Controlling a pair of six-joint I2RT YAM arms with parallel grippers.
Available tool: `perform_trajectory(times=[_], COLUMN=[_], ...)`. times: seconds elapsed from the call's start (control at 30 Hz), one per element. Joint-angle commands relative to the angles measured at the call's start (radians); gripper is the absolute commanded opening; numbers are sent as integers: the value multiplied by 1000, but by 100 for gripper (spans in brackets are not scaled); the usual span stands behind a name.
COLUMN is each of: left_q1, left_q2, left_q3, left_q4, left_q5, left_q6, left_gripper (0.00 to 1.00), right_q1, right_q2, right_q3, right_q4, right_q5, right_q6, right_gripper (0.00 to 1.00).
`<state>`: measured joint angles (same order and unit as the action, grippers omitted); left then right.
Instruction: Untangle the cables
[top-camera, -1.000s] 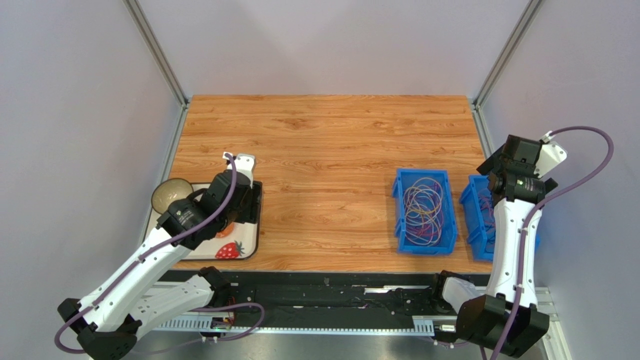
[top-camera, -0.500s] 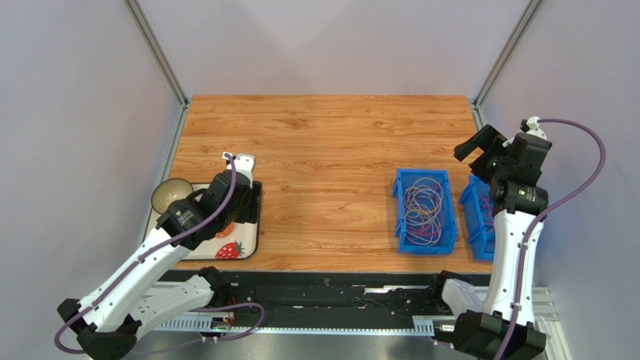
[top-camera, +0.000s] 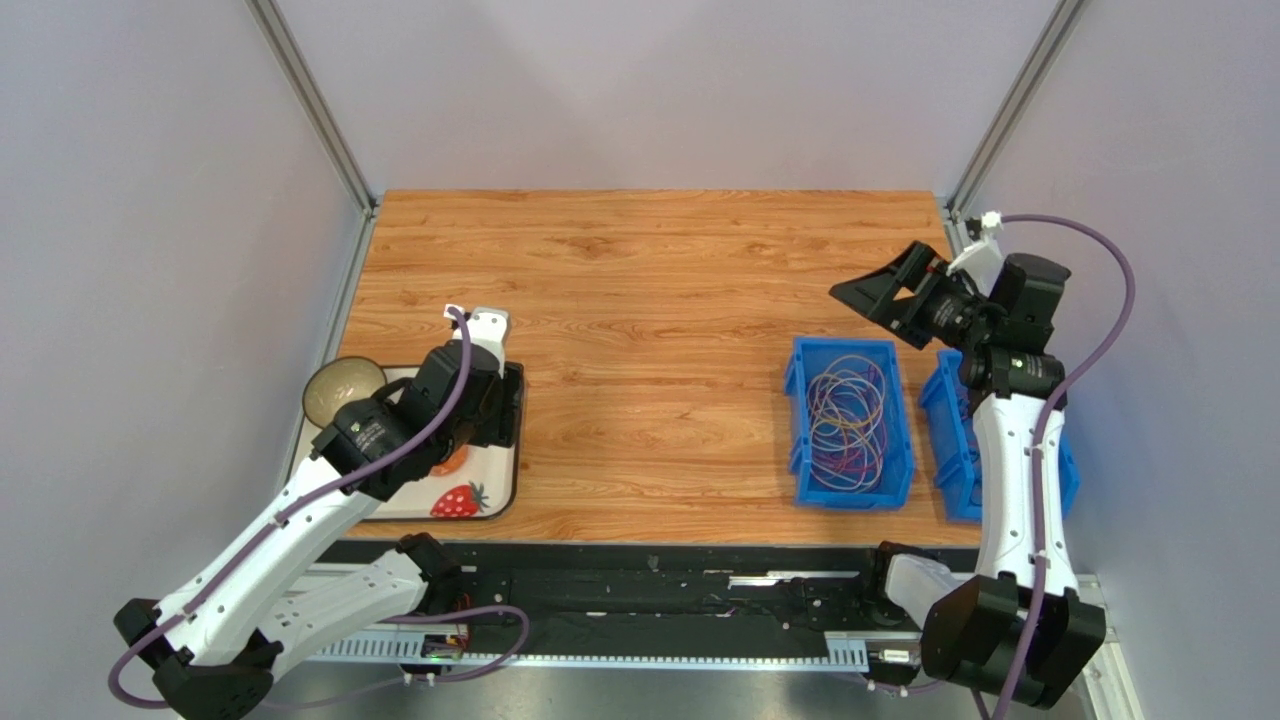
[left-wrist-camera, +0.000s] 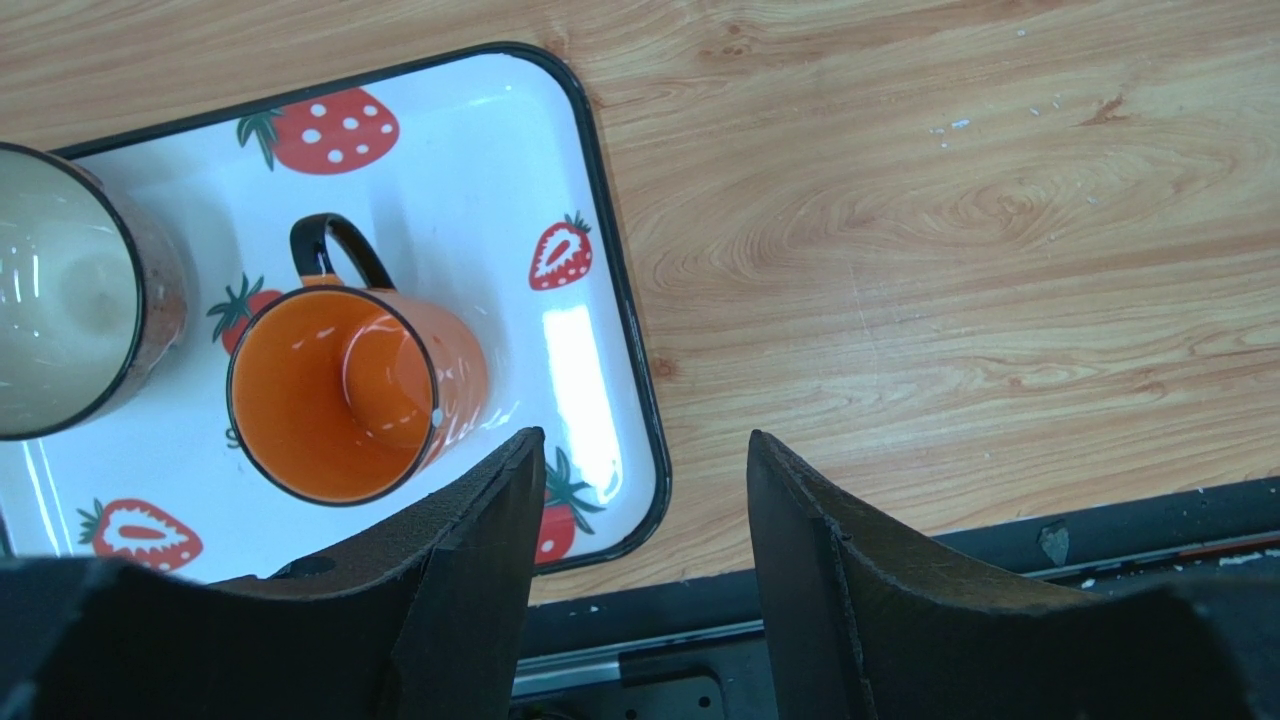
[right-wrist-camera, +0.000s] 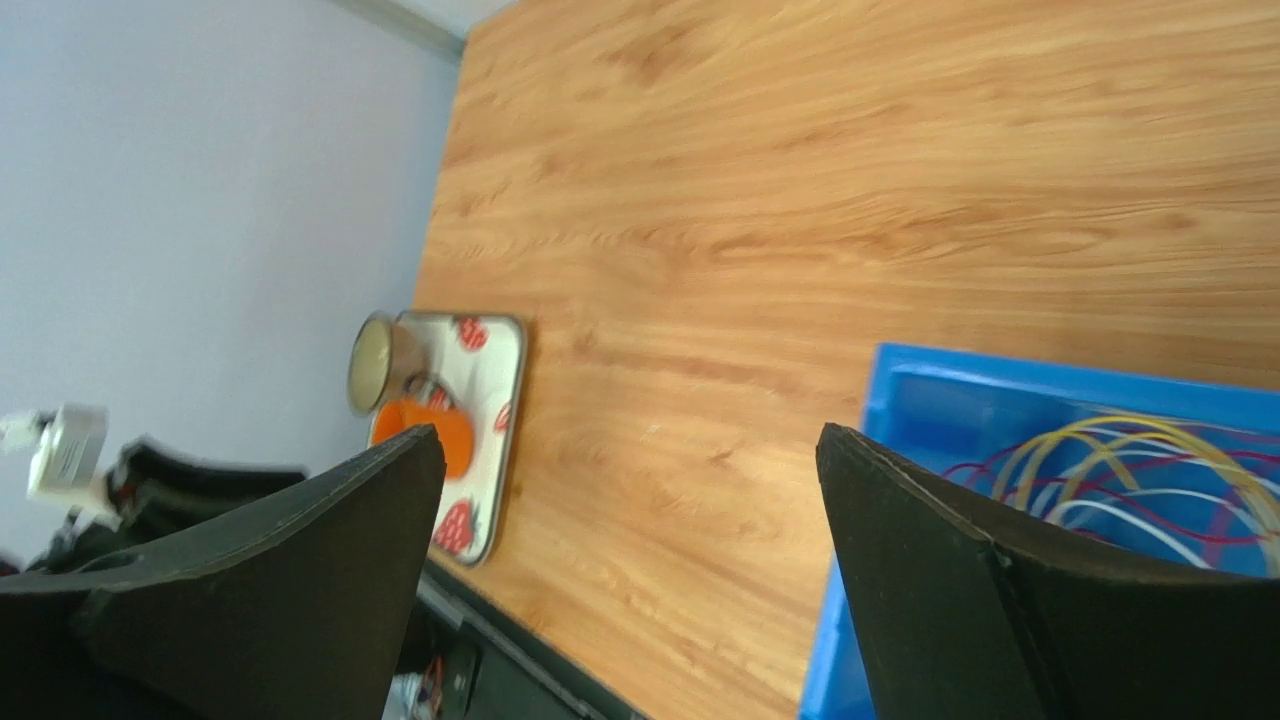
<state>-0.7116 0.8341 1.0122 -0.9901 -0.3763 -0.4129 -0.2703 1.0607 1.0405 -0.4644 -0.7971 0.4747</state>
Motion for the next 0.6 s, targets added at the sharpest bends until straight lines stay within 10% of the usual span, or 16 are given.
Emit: perform_trajectory(times=[0.0,0.57], left_q1=[3,4], left_q2=[-12,-18], left_q3=[-3,-3], left_q4=[25,24], left_q5=[-7,-13], left_q6=[11,10], left_gripper=[60,60], right_q1=[112,247], right_q2=[51,116], right_q3=[50,165], right_q4=[17,-197], right_q5=[-157,61], right_q6=[-54,-185], right_gripper=[99,99])
